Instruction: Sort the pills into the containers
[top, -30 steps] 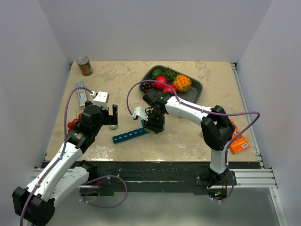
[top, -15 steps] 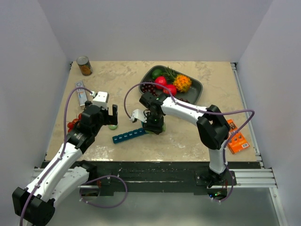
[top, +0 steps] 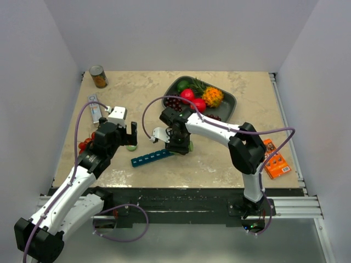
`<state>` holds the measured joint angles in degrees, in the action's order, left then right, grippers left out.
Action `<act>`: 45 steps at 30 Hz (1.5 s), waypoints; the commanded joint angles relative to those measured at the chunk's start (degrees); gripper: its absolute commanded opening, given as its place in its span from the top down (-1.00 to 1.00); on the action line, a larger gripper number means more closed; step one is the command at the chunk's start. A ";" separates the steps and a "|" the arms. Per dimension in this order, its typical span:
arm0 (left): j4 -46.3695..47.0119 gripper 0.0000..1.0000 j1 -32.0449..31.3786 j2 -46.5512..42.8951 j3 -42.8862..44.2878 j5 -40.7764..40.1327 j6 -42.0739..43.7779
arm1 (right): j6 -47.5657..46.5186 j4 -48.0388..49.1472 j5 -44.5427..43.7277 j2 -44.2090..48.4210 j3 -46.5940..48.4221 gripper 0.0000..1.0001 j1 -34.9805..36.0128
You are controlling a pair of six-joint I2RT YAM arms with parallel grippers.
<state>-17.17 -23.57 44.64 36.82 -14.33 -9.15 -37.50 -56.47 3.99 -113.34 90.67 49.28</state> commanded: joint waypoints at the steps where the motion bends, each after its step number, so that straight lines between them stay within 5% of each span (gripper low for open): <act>1: 3.11 -0.99 0.37 -0.87 -0.26 -0.70 1.32 | 0.14 -1.89 -1.70 -0.39 2.49 1.00 0.91; 45: 2.67 -0.99 0.37 -3.07 -0.34 -3.60 1.24 | -1.79 -3.39 -9.79 -2.94 5.30 1.00 3.99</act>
<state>-17.17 -23.57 43.22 36.82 -15.46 -8.75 -38.20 -58.98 -3.86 -116.53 93.32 52.71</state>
